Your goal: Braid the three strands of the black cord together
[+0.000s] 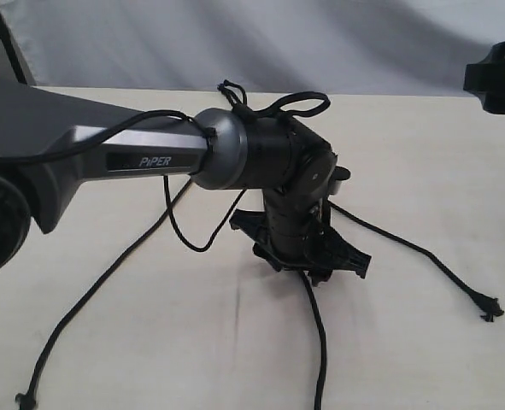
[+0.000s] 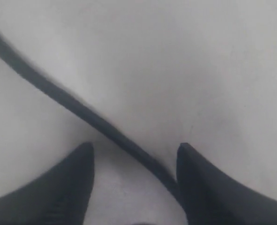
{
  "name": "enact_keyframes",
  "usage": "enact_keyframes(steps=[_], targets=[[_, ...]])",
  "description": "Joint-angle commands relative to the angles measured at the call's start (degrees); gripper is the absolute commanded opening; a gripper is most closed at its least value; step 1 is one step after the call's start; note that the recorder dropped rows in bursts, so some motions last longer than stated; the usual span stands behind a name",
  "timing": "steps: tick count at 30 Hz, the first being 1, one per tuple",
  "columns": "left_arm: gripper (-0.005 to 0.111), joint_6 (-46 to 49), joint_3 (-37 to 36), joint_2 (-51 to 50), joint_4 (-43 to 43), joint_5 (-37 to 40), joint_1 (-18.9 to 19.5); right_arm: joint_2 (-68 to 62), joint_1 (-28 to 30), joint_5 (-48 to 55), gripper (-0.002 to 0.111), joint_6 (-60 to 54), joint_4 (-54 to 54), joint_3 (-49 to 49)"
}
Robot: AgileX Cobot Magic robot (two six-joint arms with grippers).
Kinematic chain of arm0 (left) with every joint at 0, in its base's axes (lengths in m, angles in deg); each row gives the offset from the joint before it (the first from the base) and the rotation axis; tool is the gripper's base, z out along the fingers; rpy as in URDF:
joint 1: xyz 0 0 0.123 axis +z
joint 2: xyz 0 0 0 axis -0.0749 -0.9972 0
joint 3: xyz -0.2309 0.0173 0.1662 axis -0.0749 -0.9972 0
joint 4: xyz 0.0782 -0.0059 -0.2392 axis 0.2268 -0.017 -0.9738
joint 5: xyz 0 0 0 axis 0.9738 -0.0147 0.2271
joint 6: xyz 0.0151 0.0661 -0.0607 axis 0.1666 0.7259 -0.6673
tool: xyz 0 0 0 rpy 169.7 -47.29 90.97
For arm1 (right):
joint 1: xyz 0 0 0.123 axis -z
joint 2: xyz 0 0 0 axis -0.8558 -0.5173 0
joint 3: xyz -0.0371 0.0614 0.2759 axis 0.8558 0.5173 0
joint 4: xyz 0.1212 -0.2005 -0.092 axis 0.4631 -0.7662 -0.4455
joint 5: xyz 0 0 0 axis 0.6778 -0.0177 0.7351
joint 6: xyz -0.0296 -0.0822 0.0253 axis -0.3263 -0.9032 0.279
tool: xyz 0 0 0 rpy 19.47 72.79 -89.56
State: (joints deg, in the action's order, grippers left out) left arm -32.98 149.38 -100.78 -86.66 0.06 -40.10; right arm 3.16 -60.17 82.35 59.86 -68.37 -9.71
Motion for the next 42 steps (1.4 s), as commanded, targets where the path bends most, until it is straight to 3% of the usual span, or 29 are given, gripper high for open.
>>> enact_keyframes(steps=[1,5,12,15,19,24,31,37,42], targets=[[0.029,-0.72,0.06,-1.24,1.45,1.08,-0.27,-0.54,0.37,-1.56,0.071,-0.41,-0.37,-0.01],[0.0,3.08,0.06,-1.35,1.27,1.23,-0.27,-0.54,0.37,-1.56,0.071,-0.41,-0.37,-0.01],[0.0,8.86,4.09,-0.72,2.67,10.15,-0.13,-0.54,0.37,-1.56,0.071,-0.41,-0.37,-0.01],[0.0,7.74,5.07,1.23,10.66,15.3,-0.13,-0.54,0.37,-1.7,0.071,-0.25,-0.37,-0.01],[0.0,-0.87,5.07,4.53,26.48,22.38,-0.13,-0.54,0.37,-1.8,0.071,-0.25,-0.37,-0.01],[0.0,-3.71,4.96,8.96,37.94,22.38,0.11,-0.54,0.37,-1.91,0.071,-0.25,-0.37,-0.01],[0.0,-1.2,4.82,10.54,38.07,22.38,5.97,-0.54,0.37,-1.91,0.071,-0.25,-0.37,-0.01],[0.0,-3.15,-3.14,10.68,38.07,22.22,12.8,-0.54,0.37,-2.02,0.071,-0.25,-0.37,-0.01],[0.0,-5.92,-11.25,10.68,36.27,10.85,16.69,-0.54,0.37,-2.02,0.071,-0.41,-0.37,-0.01]])
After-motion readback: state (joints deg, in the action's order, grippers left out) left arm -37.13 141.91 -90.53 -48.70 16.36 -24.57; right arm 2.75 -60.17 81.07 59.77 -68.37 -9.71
